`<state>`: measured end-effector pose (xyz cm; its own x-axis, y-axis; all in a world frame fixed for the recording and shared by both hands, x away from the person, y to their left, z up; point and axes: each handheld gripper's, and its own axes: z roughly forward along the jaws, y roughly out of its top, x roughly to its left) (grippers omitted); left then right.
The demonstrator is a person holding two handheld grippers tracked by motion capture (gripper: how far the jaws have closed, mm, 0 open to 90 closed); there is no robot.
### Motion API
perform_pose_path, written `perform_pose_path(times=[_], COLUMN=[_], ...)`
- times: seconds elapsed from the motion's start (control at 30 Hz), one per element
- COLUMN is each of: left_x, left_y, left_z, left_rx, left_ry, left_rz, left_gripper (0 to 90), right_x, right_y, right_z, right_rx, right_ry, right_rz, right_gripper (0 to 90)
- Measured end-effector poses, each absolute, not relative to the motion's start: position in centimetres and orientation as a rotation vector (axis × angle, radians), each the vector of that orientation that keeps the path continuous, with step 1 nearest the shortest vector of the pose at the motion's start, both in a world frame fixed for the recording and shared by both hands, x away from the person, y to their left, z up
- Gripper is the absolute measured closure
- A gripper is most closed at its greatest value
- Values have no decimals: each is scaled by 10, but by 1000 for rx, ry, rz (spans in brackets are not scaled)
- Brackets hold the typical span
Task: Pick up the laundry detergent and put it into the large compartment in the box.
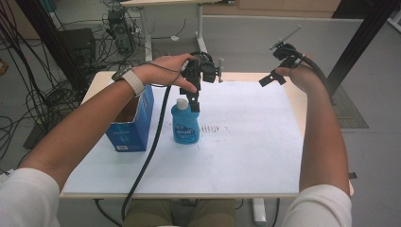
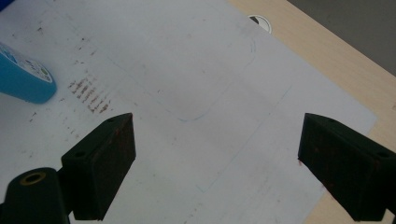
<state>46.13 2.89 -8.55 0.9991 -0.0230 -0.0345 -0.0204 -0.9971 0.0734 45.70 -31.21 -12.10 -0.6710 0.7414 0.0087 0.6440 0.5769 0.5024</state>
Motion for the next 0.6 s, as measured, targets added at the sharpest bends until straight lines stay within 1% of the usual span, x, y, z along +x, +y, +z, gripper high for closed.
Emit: perform_pose_path(times=[0.6], left_x=[466], left_y=[41], left_z=[-91], left_rx=[3065], left_ry=[-39], left_rz=[-71], left_gripper=[64], right_x=[457], right_y=[-309], right_z=[-122], right_rx=[1156], right_ry=[2611], right_rz=[706], right_gripper=[110])
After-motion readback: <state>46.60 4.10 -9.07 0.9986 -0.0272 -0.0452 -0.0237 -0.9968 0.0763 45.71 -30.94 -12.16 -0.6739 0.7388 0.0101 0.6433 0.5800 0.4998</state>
